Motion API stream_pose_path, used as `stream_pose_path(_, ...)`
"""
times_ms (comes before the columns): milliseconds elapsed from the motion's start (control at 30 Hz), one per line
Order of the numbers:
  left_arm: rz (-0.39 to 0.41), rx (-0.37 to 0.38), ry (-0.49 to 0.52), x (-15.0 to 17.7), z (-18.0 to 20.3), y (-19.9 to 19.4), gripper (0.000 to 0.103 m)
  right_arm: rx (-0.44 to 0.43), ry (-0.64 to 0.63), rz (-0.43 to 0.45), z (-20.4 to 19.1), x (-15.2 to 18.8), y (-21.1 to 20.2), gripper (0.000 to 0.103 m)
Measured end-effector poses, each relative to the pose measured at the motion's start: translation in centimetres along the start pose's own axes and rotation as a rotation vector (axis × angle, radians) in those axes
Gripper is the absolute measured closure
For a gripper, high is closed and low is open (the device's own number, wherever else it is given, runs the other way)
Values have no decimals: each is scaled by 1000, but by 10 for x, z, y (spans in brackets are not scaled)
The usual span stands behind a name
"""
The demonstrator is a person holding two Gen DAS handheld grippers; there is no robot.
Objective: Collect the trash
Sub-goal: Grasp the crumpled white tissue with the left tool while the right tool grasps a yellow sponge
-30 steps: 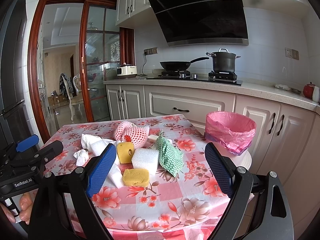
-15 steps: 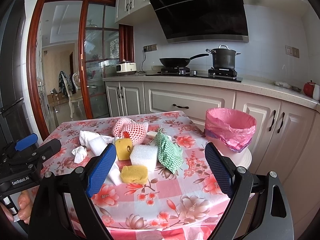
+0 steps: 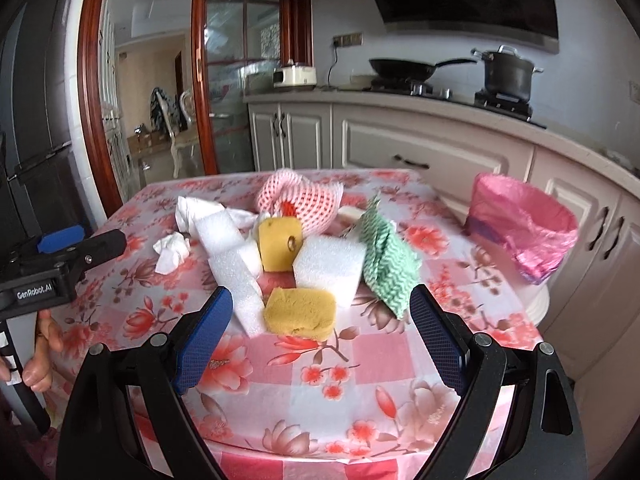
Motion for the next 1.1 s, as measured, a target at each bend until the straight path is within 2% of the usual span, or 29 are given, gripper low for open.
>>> stream_pose_path(100, -75, 15, -38, 1, -16, 27, 5, -19, 19, -33, 7, -6, 20, 18)
stream_pose_path(167, -89, -5, -52, 1, -23, 41, 5, -42, 31, -58, 11, -8, 35, 18)
stream_pose_path(267, -100, -69, 2, -1, -26, 59, 5, -47, 61, -120, 20, -5, 58, 21)
stream_pose_path(367, -115, -101, 22, -1, -30, 74, 5, -44, 67, -173, 22, 1, 77, 24)
stream_pose_path(467, -144, -102, 18, 1, -35, 87, 5, -46, 61, -210, 21, 7, 89, 29)
stream_pose_path(667, -200, -80, 55, 5, -28, 106, 5, -56, 53, -268, 18, 14, 112, 30)
stream_pose_path(900, -221, -71, 69, -1, -20, 121, 5, -102, 38, -257, 20, 13, 117, 49)
stream_pose_path(1033, -235, -74, 51, -10, -22, 137, 5, -116, 52, -241, 22, 13, 110, 50)
stream_pose_path(1100, -239, -88, 77, -13, -19, 147, 11, -117, 70, -235, 25, 14, 107, 50)
Point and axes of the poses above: each gripper's, at about its wrist camera, not at the fingertips, and y roughly the way its jaws point, z to its right, x to its underside, the point moved 2 cm from there along y, roughly the way its jaws point, and after that the axes turned 13 degrees about -x, right-handed, at the moved point
